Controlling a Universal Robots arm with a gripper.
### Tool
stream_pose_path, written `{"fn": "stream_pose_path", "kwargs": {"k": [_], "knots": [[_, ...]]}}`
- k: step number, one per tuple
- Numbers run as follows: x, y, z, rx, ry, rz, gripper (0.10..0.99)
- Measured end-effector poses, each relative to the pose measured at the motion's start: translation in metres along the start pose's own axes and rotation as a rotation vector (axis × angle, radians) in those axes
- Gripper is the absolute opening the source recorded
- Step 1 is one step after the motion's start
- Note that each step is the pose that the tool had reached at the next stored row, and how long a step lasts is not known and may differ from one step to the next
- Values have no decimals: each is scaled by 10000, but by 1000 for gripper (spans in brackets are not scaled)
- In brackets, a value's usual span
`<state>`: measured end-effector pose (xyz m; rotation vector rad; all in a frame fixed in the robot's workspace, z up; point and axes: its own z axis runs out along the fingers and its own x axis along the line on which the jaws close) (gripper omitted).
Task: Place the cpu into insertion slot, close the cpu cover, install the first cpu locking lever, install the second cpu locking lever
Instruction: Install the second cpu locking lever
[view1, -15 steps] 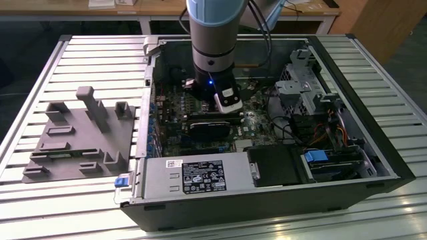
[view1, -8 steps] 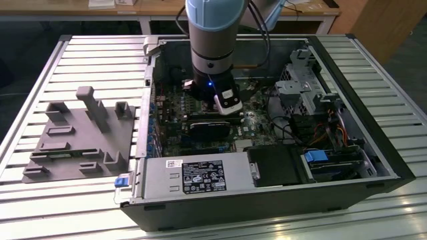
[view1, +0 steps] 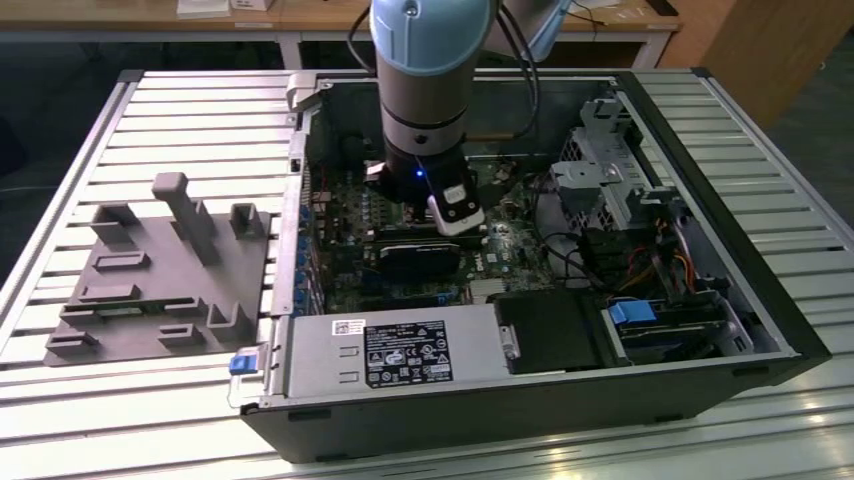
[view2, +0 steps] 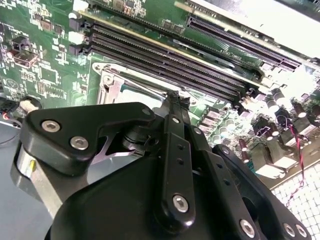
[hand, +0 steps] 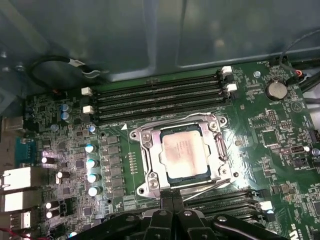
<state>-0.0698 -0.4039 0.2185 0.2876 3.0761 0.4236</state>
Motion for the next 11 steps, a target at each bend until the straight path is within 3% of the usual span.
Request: {"fn": "stream_pose_path", "kwargs": {"k": [6, 11], "knots": [[-11, -67, -2, -21, 26, -80, 102], [-12, -73, 4, -21, 33, -104, 102]]}}
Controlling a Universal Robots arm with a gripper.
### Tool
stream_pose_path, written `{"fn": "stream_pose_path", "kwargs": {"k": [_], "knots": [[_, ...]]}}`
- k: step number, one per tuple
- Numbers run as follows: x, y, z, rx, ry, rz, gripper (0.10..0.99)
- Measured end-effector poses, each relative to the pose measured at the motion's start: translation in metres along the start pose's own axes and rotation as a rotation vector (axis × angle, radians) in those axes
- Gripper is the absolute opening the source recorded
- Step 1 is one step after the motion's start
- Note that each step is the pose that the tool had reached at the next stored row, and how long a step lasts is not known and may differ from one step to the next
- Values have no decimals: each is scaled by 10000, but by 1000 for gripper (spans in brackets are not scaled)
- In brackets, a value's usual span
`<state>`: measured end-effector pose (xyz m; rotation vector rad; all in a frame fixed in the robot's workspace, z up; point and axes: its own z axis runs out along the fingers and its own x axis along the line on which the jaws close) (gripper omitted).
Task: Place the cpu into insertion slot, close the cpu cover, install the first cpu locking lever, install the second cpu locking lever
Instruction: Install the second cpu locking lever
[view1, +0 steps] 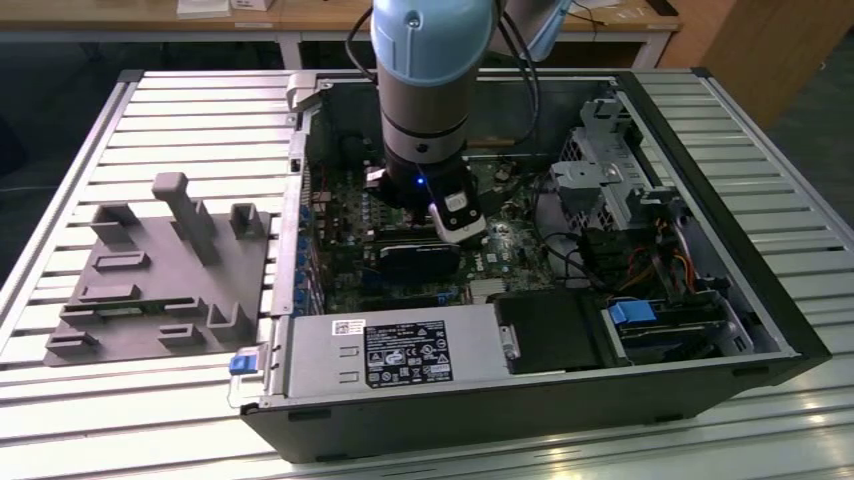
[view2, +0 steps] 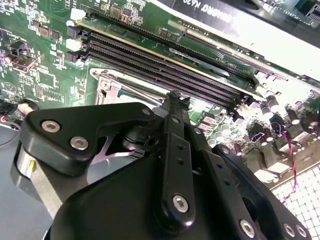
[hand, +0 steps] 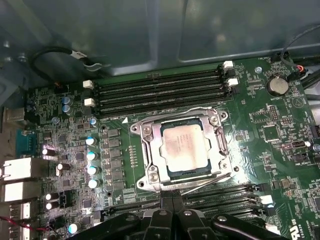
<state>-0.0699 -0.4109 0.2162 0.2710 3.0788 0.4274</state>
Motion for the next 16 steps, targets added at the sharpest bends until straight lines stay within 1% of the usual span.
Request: {"fn": "stream_pose_path", "kwargs": {"k": [5, 8, 11, 12, 16], "knots": [[0, -11, 1, 2, 1, -1, 102], [-2, -34, -5, -13, 4, -3, 102], [6, -46, 5, -38, 9, -9, 102], [13, -50, 9, -65, 17, -13, 102], [42, -63, 37, -235, 57, -46, 102]]}}
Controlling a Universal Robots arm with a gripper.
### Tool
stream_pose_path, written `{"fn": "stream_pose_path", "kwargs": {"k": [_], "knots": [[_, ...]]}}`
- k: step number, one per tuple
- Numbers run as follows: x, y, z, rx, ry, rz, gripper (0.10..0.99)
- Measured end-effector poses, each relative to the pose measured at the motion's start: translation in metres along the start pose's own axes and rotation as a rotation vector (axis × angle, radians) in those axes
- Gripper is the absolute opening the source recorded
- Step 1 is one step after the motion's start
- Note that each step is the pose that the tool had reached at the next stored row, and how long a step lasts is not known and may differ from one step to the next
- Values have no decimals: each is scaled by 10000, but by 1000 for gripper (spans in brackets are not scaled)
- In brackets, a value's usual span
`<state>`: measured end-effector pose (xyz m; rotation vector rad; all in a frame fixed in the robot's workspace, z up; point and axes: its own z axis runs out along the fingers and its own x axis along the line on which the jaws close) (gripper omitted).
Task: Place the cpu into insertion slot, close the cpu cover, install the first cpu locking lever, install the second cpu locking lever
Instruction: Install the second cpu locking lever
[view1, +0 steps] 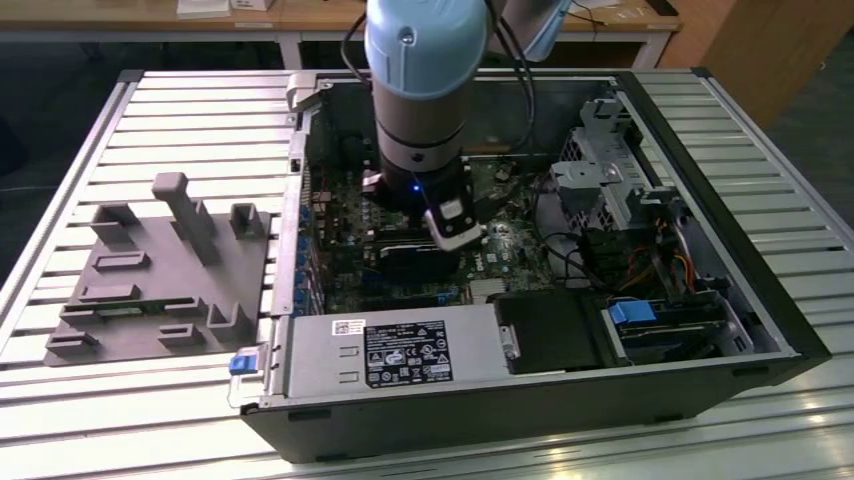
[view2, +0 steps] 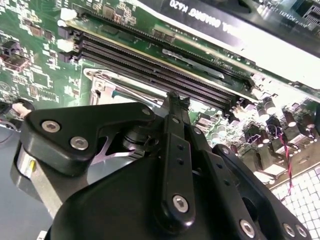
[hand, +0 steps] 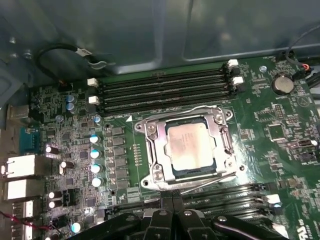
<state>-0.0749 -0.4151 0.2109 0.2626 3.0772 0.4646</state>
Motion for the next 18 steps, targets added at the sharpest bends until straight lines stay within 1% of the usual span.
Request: {"fn": "stream_pose_path", "kwargs": {"k": [3, 8, 12, 15, 18], "knots": [[22, -11, 26, -93, 24, -29, 102], [64, -32, 65, -175, 54, -74, 102], [92, -45, 95, -287, 79, -90, 102], [102, -59, 132, -381, 98, -101, 102], [121, -68, 152, -436, 109, -105, 102]]}}
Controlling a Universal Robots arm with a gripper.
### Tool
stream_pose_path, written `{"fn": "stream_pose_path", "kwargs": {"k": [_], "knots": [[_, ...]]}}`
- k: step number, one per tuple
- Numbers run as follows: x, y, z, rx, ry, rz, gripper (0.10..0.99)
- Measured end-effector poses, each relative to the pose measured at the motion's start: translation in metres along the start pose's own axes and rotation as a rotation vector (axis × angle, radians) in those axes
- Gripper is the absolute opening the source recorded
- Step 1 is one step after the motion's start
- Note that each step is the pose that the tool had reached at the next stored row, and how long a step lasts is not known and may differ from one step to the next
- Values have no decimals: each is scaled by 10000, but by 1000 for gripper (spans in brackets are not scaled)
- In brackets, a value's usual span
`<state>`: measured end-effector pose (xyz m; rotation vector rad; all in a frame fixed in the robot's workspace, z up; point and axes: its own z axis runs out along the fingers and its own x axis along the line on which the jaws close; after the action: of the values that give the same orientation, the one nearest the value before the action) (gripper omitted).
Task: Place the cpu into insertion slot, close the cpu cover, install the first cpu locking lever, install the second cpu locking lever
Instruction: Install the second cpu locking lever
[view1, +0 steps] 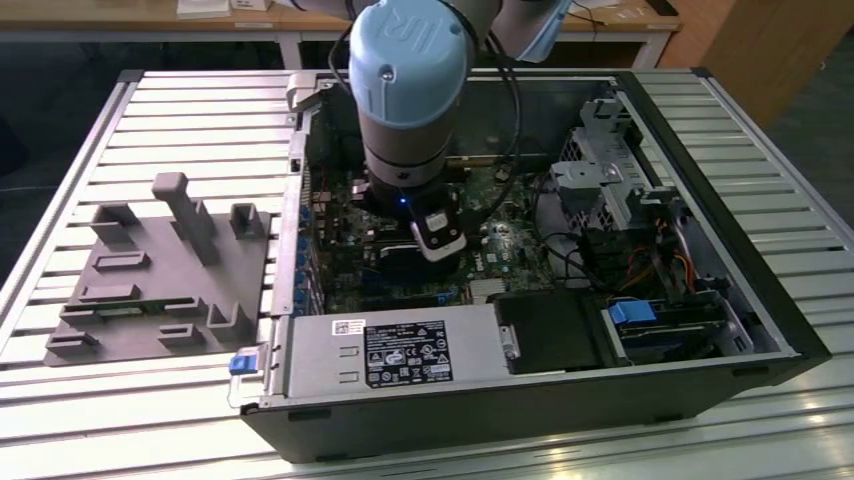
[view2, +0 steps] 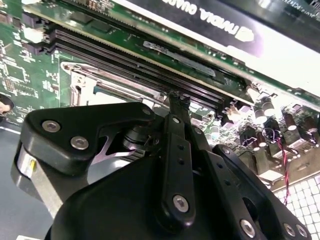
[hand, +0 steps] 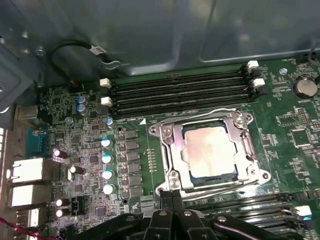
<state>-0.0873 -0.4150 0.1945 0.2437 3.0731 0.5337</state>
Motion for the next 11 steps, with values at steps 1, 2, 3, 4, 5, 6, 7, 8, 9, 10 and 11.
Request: {"fn": "stream_pose_path", "kwargs": {"k": [1, 2, 3, 4, 5, 6, 7, 8, 9, 10, 11], "knots": [[9, 0, 3, -17, 3, 1, 102], [16, 0, 5, -40, 7, 2, 102], [21, -1, 7, -70, 12, 3, 102], [26, -1, 12, -104, 16, 3, 102], [32, 0, 18, -139, 21, 4, 102], [39, 1, 25, -175, 27, 6, 102], [45, 1, 32, -211, 33, 7, 102], [52, 2, 41, -236, 36, 8, 102], [59, 3, 50, -247, 37, 8, 102], [67, 6, 58, -253, 39, 9, 102], [75, 8, 65, -259, 40, 9, 102]]}}
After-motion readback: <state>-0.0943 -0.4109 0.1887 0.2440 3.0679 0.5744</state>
